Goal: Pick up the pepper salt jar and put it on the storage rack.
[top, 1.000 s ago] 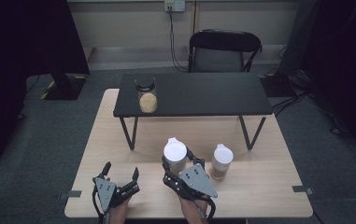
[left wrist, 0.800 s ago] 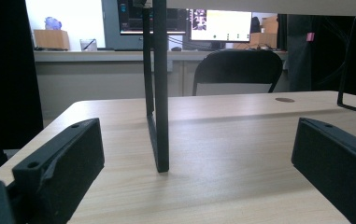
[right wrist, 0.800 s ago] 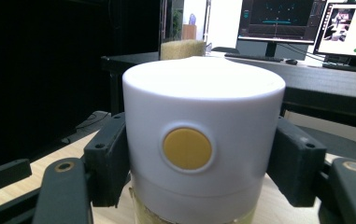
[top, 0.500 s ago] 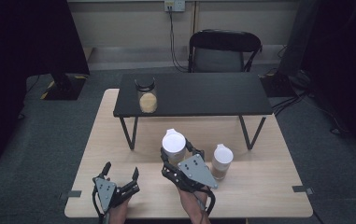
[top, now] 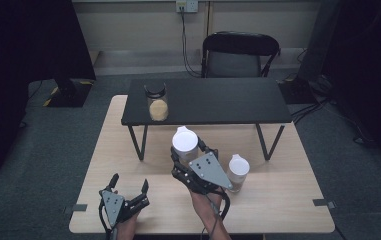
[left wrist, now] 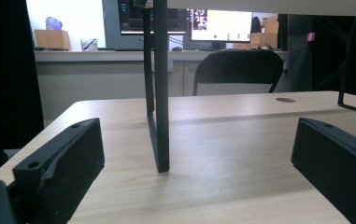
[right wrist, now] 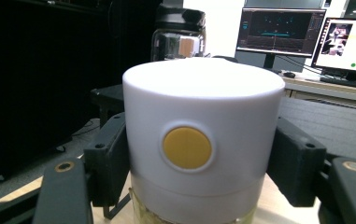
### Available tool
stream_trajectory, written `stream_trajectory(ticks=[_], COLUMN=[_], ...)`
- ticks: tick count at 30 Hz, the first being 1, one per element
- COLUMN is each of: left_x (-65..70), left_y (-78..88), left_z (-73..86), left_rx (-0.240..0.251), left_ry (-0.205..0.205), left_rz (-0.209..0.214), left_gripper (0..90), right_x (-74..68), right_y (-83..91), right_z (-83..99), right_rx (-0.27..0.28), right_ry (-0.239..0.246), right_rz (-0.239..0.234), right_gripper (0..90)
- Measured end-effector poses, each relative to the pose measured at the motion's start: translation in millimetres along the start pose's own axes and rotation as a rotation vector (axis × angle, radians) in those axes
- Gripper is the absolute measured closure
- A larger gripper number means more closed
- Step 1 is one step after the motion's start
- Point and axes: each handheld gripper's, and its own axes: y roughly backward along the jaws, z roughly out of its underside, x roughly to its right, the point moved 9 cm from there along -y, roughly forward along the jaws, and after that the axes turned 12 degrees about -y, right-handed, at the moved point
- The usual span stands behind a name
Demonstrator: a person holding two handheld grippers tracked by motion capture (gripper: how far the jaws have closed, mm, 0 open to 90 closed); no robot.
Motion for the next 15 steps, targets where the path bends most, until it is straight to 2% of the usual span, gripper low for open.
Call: stream_trajectory(ticks=[15], left_x=[0.0], left_y=[0.0], left_z=[0.0], left_rx=[0.0], left_ry=[0.0], left_rz=[0.0], left_gripper=[2.1], right_x=[7.6], right_y=[-12.2], right_z=[-23.2], right_rx=[0.008], right_ry=[0.013], right_rz=[0.012], right_gripper=[30.0])
